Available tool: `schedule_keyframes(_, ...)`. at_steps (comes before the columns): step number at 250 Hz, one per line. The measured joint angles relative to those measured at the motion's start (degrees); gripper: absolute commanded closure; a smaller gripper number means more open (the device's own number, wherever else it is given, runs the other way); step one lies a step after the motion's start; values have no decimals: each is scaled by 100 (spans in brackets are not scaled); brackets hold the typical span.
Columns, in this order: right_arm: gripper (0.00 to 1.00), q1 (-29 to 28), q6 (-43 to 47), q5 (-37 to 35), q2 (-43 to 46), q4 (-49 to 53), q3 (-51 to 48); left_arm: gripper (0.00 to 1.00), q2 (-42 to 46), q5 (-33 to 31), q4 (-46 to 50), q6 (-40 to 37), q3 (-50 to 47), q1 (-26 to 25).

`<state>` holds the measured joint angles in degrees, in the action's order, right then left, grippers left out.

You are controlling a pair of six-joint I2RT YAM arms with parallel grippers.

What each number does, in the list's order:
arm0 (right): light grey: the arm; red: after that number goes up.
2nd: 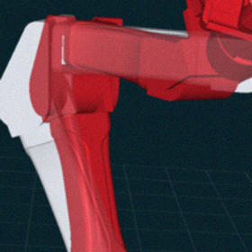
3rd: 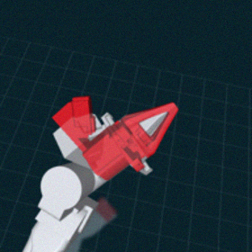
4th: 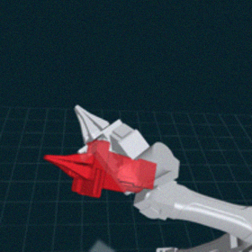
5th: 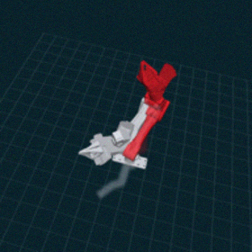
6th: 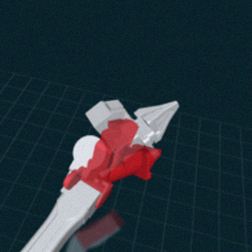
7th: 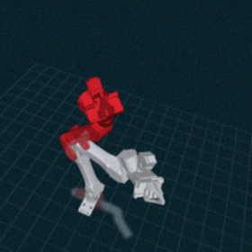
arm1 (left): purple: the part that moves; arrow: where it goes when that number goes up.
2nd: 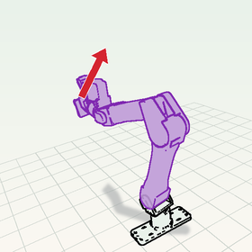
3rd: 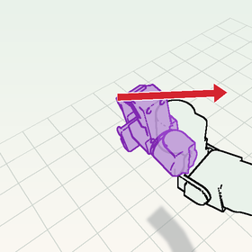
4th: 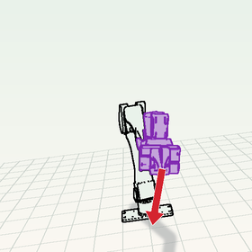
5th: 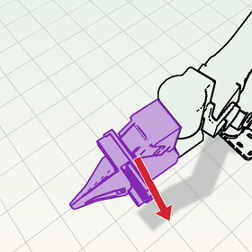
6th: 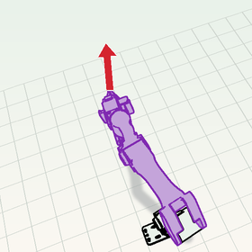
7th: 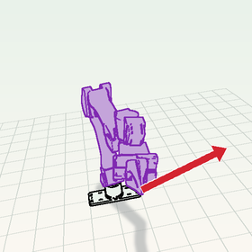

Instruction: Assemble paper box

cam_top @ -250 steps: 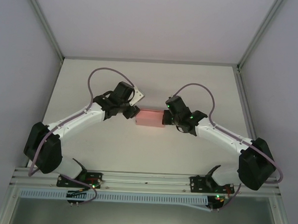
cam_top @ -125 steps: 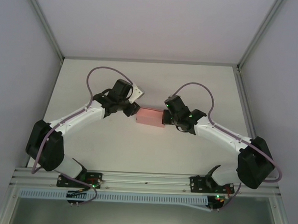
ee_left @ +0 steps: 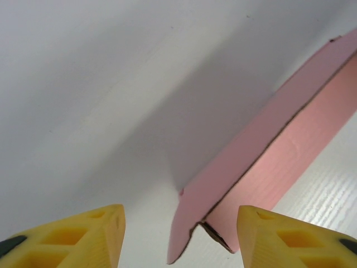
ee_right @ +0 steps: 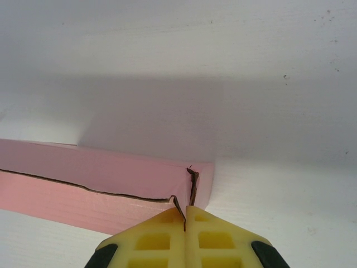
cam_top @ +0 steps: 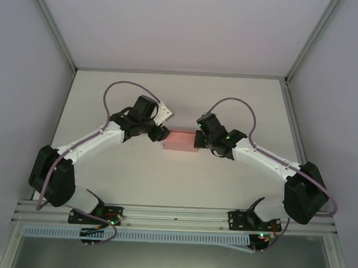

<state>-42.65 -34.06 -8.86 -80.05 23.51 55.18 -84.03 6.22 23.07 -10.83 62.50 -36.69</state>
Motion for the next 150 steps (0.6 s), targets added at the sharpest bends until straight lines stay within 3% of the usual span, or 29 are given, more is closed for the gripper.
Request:
schedule_keyframes(11,100,0,0,4,-4,2,4,46,4,55,0,-26,-57,9)
schedule_keyframes(69,100,0,44,4,-33,15,37,74,-83,267,2,-76,-107,201)
schedule_keyframes(95,100,0,59,7,-35,26,39,79,-201,428,2,-94,-105,236)
schedule_keyframes(120,100,0,61,4,-37,26,42,93,-225,590,-4,-52,-105,236)
schedule_keyframes(150,100,-11,61,4,-50,42,61,97,-225,658,-28,11,-105,262)
